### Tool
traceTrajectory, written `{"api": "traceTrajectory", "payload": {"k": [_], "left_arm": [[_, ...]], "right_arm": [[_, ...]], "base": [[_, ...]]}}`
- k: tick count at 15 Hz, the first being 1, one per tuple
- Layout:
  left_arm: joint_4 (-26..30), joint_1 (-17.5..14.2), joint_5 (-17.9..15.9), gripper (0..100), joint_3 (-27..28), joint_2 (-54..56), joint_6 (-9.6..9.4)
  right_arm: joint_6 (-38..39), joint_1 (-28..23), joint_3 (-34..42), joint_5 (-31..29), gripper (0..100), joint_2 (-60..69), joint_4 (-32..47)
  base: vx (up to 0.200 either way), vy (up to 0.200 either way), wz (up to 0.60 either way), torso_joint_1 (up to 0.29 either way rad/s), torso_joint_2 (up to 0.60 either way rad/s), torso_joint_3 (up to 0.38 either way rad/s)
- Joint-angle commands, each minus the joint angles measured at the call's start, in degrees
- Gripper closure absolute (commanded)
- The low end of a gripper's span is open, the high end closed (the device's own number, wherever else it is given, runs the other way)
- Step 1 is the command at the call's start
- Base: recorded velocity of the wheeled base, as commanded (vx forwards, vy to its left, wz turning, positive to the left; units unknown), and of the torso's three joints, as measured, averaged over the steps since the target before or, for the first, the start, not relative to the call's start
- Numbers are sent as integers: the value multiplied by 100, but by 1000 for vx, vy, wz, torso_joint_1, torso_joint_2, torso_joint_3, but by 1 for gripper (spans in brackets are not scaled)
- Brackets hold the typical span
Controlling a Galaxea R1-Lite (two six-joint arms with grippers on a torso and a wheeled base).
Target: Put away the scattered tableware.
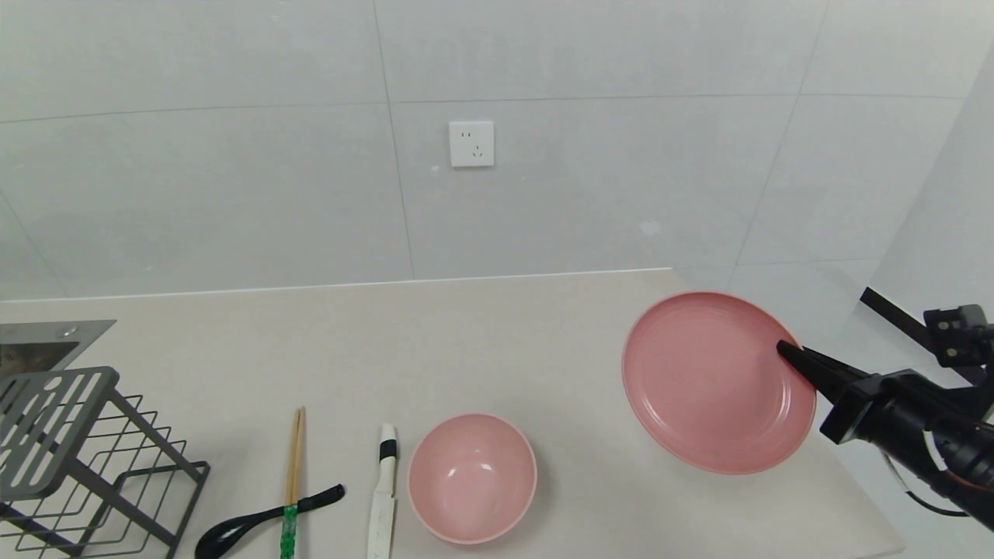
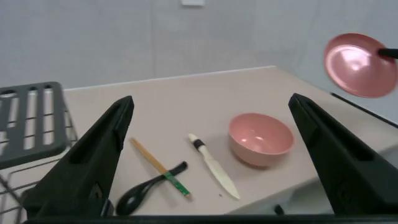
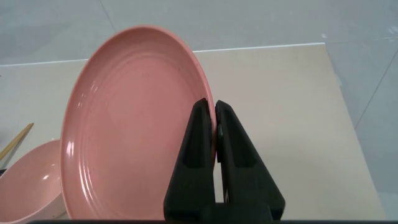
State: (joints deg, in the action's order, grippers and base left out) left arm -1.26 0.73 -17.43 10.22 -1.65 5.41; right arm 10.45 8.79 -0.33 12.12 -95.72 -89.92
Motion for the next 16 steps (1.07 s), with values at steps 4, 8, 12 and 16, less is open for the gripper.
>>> {"api": "traceTrajectory", "payload": {"k": [4,8,12,16], "left_arm": [[99,94,-498,0,437,-1189,65],[-138,103,-832,0,648,-3070,-23],[-894,955,-832,0,596,-4801,-14],[-1527,1113,-753,0,640,-6260,4]], "right_arm": [[19,44,-2,10,100,-61,-8],[-16,466,-222,89,100,-324,-8],[-25,729,-424,89,100,-940,-8],[-104,712,-741,115,100,-957,-8]], "base": [[0,0,0,0,0,0],[0,0,0,0,0,0],[0,0,0,0,0,0],[0,0,0,0,0,0]]}}
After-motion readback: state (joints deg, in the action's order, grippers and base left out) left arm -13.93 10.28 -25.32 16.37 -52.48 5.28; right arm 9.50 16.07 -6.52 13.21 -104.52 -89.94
